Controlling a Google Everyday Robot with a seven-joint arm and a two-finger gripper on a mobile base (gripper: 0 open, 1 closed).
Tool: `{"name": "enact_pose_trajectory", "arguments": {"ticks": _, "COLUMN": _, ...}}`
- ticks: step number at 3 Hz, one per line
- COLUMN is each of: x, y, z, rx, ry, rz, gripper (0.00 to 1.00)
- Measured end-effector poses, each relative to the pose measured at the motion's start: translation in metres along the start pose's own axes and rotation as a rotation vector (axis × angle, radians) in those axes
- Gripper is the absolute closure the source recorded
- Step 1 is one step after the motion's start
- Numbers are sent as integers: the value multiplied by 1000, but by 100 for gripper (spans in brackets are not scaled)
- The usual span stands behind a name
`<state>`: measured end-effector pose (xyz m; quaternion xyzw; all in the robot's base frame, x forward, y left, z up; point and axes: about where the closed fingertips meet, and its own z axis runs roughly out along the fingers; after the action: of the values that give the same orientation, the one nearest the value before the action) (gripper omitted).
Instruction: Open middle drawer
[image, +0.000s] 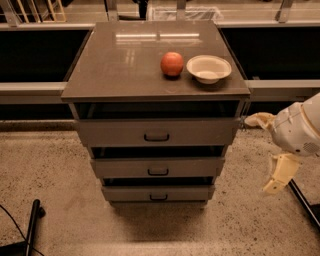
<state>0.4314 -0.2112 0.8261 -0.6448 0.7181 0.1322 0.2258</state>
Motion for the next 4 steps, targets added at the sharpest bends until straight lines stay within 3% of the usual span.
{"name": "enact_pose_trajectory", "arguments": {"ticks": 1, "x": 0, "y": 18, "z": 25, "rx": -115, "ry": 57, "rz": -195, "gripper": 0}}
{"name": "enact_pose_trajectory", "arguments": {"ticks": 2, "x": 5, "y": 16, "z": 31, "rx": -143, "ry": 86, "rz": -239, "gripper": 0}}
{"name": "enact_pose_trajectory", "arguments": {"ticks": 3, "x": 2, "y": 7, "z": 62, "rx": -89, "ry": -90, "rz": -228, "gripper": 0}}
{"name": "enact_pose_trajectory", "arguments": {"ticks": 4, "x": -2, "y": 6, "z": 111, "rx": 2, "ry": -286, "rz": -243, "gripper": 0}}
